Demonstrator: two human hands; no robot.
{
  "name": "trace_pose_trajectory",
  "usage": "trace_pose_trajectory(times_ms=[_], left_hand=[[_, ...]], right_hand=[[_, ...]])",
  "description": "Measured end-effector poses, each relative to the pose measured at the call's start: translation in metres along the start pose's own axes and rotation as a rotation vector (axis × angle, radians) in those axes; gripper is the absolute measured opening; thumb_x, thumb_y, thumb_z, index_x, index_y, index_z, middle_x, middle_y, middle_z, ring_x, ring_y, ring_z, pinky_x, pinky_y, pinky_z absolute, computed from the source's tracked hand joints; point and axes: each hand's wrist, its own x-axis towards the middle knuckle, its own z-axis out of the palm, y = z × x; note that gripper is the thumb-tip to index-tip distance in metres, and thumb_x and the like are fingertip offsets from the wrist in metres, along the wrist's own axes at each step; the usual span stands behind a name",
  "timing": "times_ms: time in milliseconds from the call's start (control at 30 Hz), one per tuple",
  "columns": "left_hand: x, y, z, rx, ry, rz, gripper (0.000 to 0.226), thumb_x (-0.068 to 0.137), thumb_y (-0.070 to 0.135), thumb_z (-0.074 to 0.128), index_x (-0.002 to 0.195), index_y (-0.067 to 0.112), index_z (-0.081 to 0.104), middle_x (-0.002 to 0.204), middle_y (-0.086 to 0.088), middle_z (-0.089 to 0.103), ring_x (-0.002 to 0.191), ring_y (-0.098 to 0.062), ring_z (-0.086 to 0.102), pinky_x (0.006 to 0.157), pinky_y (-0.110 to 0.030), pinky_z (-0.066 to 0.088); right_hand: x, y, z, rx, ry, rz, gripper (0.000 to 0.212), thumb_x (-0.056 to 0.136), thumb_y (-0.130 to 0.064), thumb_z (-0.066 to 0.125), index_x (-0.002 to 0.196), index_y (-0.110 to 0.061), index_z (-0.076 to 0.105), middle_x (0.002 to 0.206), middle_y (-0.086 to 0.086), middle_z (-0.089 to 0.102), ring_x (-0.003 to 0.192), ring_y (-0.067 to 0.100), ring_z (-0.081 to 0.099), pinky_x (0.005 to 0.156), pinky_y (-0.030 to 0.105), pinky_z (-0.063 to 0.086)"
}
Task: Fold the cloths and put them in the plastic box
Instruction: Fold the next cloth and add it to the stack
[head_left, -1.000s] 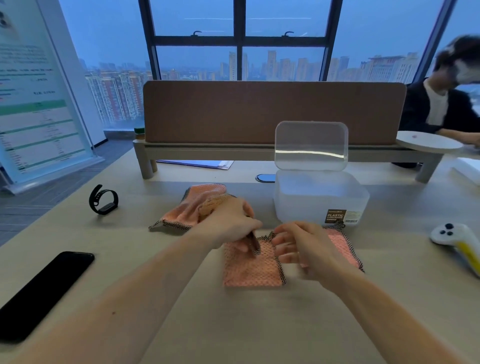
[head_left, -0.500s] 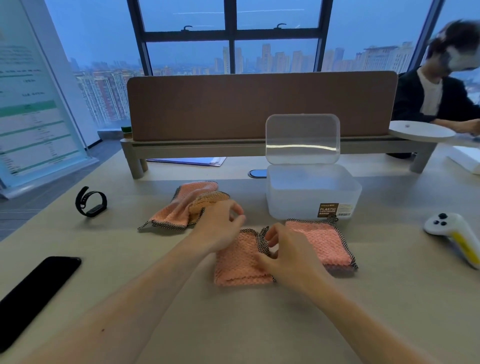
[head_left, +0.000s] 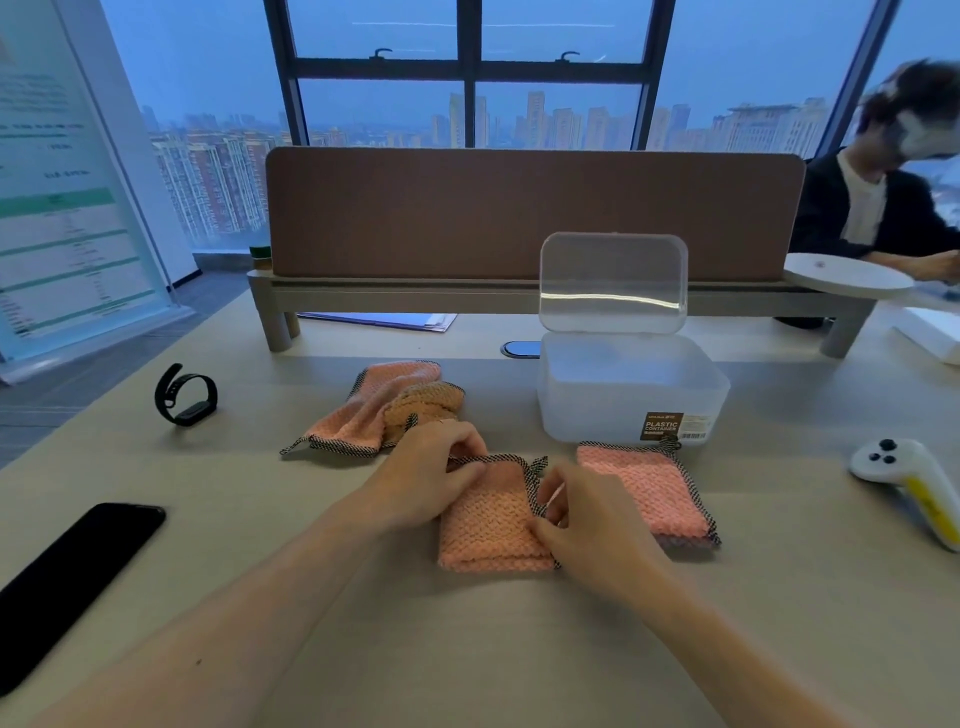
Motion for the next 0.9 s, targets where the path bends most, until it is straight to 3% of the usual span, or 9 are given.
trace_pose_trajectory(times_ms=[200,300,367,467,533,633,700,800,900], left_hand=[[0.003,0.0,-0.004,-0.109,-0.014,-0.027,0.005,0.095,0.023,0.068,0.099,0.024,0.071,0.097,0.014,0.069,0.093,-0.002,0.063,0.084,-0.022,0.049],[0.0,0.002,0.007,-0.027,-0.088,-0.021,0.009,0.095,0.029,0.068,0.103,0.025,0.072,0.102,0.01,0.069,0.097,-0.007,0.061,0.09,-0.028,0.05],[-0.003,0.002,0.012,0.019,-0.083,-0.011,0.013,0.095,0.035,0.067,0.104,0.027,0.071,0.104,0.01,0.068,0.098,-0.008,0.06,0.094,-0.034,0.05],[-0.004,0.001,0.006,0.058,-0.08,-0.059,0.025,0.095,0.045,0.063,0.111,0.027,0.069,0.109,0.009,0.066,0.102,-0.01,0.059,0.093,-0.032,0.05],[-0.004,0.006,-0.001,0.137,-0.19,-0.133,0.038,0.091,0.054,0.064,0.116,0.024,0.065,0.114,0.007,0.061,0.105,-0.013,0.056,0.086,-0.028,0.045],[0.002,0.019,-0.009,0.176,-0.365,-0.231,0.04,0.085,0.051,0.073,0.105,0.017,0.067,0.104,0.002,0.062,0.092,-0.015,0.056,0.065,-0.027,0.039],[0.005,0.025,-0.013,0.036,-0.438,-0.271,0.03,0.085,0.038,0.076,0.097,0.01,0.072,0.088,0.001,0.067,0.08,-0.014,0.06,0.059,-0.024,0.04],[0.007,0.03,-0.018,-0.282,-0.458,-0.295,0.014,0.089,0.027,0.075,0.088,0.014,0.071,0.076,-0.001,0.068,0.073,-0.012,0.058,0.069,-0.029,0.044],[0.011,0.042,-0.027,-0.582,-0.409,-0.291,0.012,0.093,0.021,0.074,0.087,0.016,0.065,0.08,-0.001,0.066,0.078,-0.014,0.062,0.076,-0.033,0.052]], right_hand=[[-0.006,-0.004,-0.004,0.139,-0.005,0.032,0.019,0.078,-0.015,0.078,0.082,-0.028,0.064,0.068,-0.007,0.069,0.062,0.001,0.062,0.06,0.014,0.049],[-0.014,-0.003,-0.003,0.083,-0.01,0.053,0.017,0.077,-0.014,0.075,0.083,-0.026,0.063,0.065,-0.005,0.068,0.061,0.003,0.061,0.059,0.016,0.046],[-0.017,-0.003,-0.003,0.05,-0.004,0.056,0.016,0.078,-0.016,0.074,0.085,-0.026,0.063,0.065,-0.005,0.067,0.063,0.004,0.062,0.065,0.026,0.051],[-0.018,-0.004,-0.004,-0.036,0.052,-0.009,0.025,0.083,-0.035,0.075,0.099,-0.03,0.057,0.081,-0.013,0.063,0.074,0.004,0.061,0.075,0.029,0.054],[-0.016,-0.008,-0.004,-0.096,0.078,-0.053,0.032,0.088,-0.043,0.071,0.111,-0.031,0.053,0.098,-0.016,0.058,0.084,0.008,0.06,0.081,0.028,0.051],[-0.014,-0.016,-0.002,-0.156,0.036,-0.071,0.025,0.092,-0.034,0.066,0.112,-0.025,0.053,0.106,-0.008,0.057,0.094,0.014,0.058,0.083,0.027,0.048],[-0.013,-0.016,-0.001,-0.147,-0.004,-0.048,0.023,0.09,-0.027,0.064,0.11,-0.022,0.053,0.107,-0.004,0.057,0.098,0.017,0.056,0.084,0.03,0.047],[-0.004,-0.009,-0.003,-0.072,-0.056,0.007,0.04,0.081,-0.021,0.068,0.116,-0.023,0.046,0.112,-0.002,0.055,0.101,0.017,0.056,0.085,0.031,0.048],[0.01,-0.005,-0.02,0.342,-0.012,0.116,0.065,0.075,-0.017,0.077,0.127,-0.025,0.039,0.119,-0.003,0.058,0.11,0.014,0.059,0.084,0.026,0.05]])
